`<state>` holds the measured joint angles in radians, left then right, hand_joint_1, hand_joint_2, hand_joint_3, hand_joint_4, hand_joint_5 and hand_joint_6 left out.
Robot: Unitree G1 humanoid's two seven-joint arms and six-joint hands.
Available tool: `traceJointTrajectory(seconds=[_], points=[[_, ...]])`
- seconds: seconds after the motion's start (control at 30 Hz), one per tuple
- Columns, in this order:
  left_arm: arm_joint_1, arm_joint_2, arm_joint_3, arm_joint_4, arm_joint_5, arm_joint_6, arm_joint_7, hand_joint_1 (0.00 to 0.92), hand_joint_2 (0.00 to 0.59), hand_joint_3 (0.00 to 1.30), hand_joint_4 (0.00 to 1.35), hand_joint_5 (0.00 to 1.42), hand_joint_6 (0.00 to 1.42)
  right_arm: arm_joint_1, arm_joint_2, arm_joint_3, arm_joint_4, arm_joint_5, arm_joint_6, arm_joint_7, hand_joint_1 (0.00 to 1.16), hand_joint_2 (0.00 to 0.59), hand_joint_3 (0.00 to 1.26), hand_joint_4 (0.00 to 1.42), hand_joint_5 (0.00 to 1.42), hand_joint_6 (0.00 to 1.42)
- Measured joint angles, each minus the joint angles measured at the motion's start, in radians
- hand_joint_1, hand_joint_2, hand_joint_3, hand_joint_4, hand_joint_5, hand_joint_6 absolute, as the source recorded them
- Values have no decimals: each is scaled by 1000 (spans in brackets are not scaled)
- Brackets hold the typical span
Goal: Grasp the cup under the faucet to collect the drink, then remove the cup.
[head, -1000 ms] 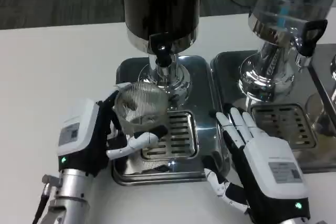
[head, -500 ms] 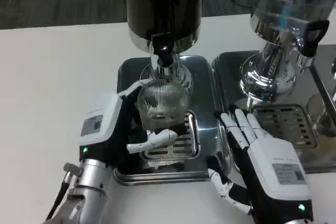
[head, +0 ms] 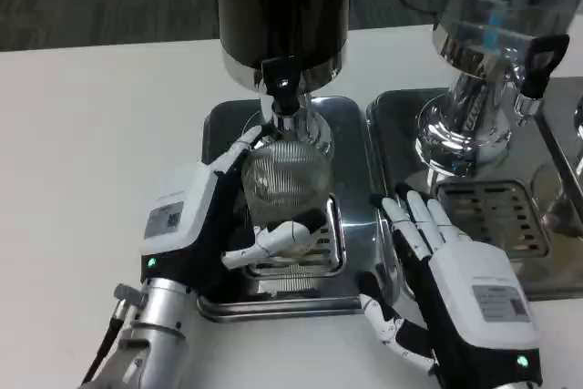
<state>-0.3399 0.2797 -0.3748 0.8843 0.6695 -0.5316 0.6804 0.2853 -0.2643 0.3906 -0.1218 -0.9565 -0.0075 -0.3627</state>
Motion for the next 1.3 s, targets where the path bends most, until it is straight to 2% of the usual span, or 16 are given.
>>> traceJointTrajectory(seconds=[0.2, 0.37, 0.47, 0.5, 0.53, 0.57, 0.7, 0.77, 0.87, 1.0, 1.1, 1.2, 1.3], points=[[32, 18, 2, -40, 8, 15, 10, 15, 0, 162, 263, 528, 638, -8, -11, 8, 5, 2, 0, 0, 477, 456, 96, 1, 28, 166], [74, 32, 7, -88, 9, 24, 19, 0, 0, 157, 263, 522, 629, -11, -18, 7, 5, 9, 0, 1, 477, 456, 96, 1, 28, 166], [117, 48, 36, -123, 6, 32, 27, 0, 0, 135, 243, 507, 603, -11, -19, 7, 5, 13, -2, 2, 477, 456, 96, 1, 28, 166], [128, 55, 47, -132, 2, 33, 31, 0, 0, 83, 203, 491, 577, -11, -19, 7, 5, 15, -2, 2, 477, 456, 96, 1, 28, 166], [141, 61, 55, -140, -1, 34, 33, 0, 0, 17, 109, 436, 470, -11, -20, 8, 5, 14, -2, 2, 477, 456, 96, 1, 26, 166], [146, 62, 59, -144, -2, 34, 33, 0, 0, 3, 39, 377, 372, -11, -20, 8, 5, 14, -2, 2, 477, 456, 96, 1, 24, 166], [201, 82, 96, -193, -2, 19, 83, 0, 0, 0, 0, 210, 132, -9, -21, 9, 1, 3, 1, 2, 474, 451, 96, 0, 7, 139], [230, 104, 119, -213, -14, 0, 84, 0, 0, 0, 0, 158, 74, -5, -21, 11, -6, -8, 10, 2, 467, 444, 94, 0, 0, 93], [280, 143, 149, -251, -33, -7, 81, 0, 26, 0, 0, 98, 4, 7, -23, 17, -23, -77, 49, 6, 444, 439, 69, 0, 0, 5], [307, 183, 159, -271, -9, -7, 85, 0, 57, 0, 0, 22, 0, 7, -21, 27, -39, -120, 85, 34, 416, 420, 33, 0, 0, 0], [342, 193, 158, -274, 1, -36, 83, 0, 71, 3, 0, 126, 24, 19, -19, 43, -44, -127, 99, 51, 411, 419, 29, 0, 0, 0], [371, 195, 179, -327, -37, -115, 77, 0, 77, 0, 0, 57, 23, 33, -19, 46, -47, -125, 100, 51, 389, 429, 24, 0, 0, 0], [371, 219, 203, -397, -200, -254, -54, 0, 85, 0, 0, 0, 0, 37, -19, 45, -47, -118, 98, 47, 385, 428, 24, 0, 0, 0]])
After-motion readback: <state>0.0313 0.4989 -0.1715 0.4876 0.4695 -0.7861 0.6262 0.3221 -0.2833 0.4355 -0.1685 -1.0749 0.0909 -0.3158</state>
